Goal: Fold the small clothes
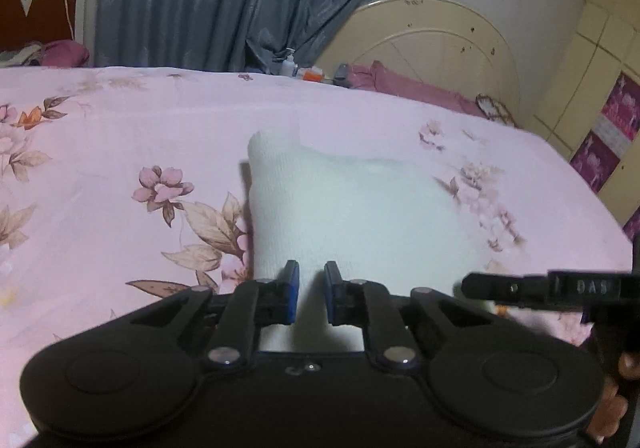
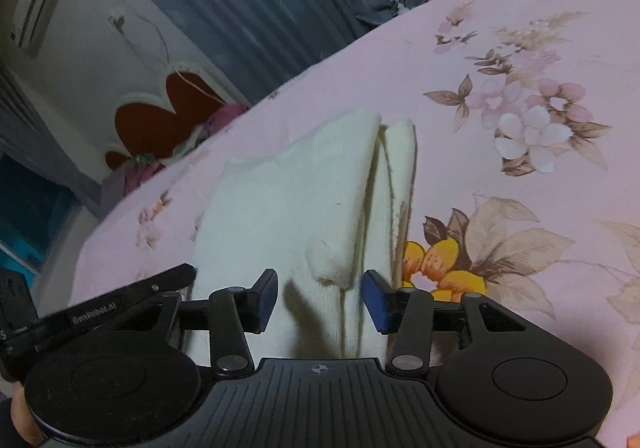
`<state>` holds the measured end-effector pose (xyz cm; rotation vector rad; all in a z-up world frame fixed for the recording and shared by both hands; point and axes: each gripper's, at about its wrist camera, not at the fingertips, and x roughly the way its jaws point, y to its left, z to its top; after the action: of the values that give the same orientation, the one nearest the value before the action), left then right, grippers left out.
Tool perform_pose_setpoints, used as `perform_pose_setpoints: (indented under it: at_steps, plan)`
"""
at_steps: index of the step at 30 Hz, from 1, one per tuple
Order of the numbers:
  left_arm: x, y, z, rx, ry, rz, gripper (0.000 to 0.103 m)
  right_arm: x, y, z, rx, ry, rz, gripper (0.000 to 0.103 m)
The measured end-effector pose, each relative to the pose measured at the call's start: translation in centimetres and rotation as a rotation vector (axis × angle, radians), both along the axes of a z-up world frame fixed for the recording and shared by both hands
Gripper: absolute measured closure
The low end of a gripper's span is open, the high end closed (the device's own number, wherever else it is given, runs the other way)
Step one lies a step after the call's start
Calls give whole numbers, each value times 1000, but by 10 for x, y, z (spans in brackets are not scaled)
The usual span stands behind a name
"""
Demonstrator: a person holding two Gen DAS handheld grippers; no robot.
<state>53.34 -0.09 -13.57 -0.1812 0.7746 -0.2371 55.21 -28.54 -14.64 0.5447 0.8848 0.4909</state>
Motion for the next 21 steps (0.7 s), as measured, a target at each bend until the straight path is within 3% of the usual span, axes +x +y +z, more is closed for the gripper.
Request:
perform_pose_setpoints:
  at_steps: [2,4,5,8,11,13,15,19,21]
  plan:
    - [-1,3,2,4,-5,-7,90,4,7,1,-41,-1,13,72]
    - [-2,2,2,12,-12,-19,90,3,13,1,-65,-6,24,77]
    - [-2,2,3,10,-11,-22,91,3,16,1,-88,-13,29,88]
    - [-4,1,9,-14,-28,-39,98,2,20,4,-120,-34,30,92]
    - [-10,-11,22,1,-73,-79,95,-7,10,20,-112,-70,31,93]
    - [-4,-19,15,30,-35,-107,95,-8,6,20,-123,-56,32,93]
    - [6,-23,-3,21,56,-127,95,-1,10,6,-175,-21,36,93]
    - [5,-20,-2,16,66,-162,96,1,3,0,-146,2,21,93]
    - [3,-11,5,-13,16,-160,93,-1,-2,7,-141,-3,15,93]
